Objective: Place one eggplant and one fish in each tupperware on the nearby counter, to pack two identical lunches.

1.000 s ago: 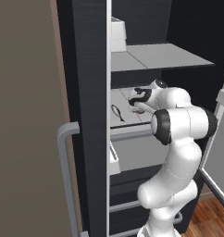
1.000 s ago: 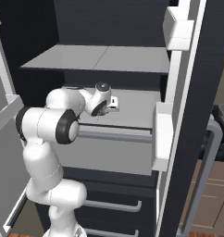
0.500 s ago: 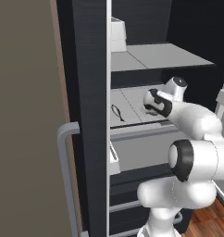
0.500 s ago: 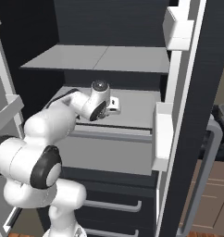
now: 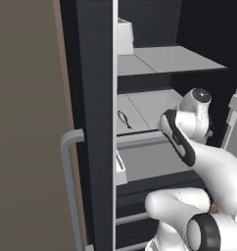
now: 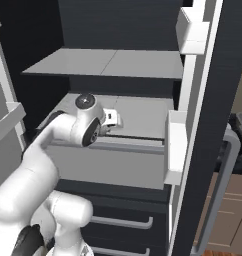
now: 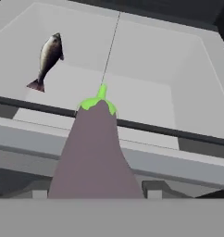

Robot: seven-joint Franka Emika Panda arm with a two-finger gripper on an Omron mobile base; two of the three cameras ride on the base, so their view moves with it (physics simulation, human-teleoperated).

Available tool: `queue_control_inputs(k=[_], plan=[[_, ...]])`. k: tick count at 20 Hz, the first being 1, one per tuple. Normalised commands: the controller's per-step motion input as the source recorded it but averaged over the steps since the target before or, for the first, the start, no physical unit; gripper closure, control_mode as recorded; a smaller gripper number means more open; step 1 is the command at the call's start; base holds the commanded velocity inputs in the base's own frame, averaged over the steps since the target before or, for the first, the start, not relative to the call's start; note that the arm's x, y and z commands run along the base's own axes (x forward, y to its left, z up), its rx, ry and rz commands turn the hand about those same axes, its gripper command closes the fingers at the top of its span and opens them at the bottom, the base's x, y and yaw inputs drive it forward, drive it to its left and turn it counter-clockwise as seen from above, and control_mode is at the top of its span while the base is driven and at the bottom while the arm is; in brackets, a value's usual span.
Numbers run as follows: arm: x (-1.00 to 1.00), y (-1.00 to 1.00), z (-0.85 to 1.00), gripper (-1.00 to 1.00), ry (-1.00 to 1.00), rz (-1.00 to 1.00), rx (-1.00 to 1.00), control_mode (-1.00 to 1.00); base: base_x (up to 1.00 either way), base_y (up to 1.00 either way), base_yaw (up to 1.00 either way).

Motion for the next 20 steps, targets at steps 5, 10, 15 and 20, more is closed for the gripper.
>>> queue_control_inputs(k=[5, 10, 15, 20], plan=[[-1.00, 0.00, 0.46, 1.00, -0.17, 0.00, -0.02, -1.00, 0.00, 0.00, 0.00], [-1.00, -0.09, 0.75, 1.00, -0.06, 0.00, 0.00, -1.00, 0.00, 0.00, 0.00], [-1.00, -0.11, 0.93, 1.00, 0.00, 0.00, 0.00, -1.00, 0.00, 0.00, 0.00], [-0.99, 0.00, 0.91, 1.00, 0.01, -0.01, 0.00, -1.00, 0.00, 0.00, 0.00]])
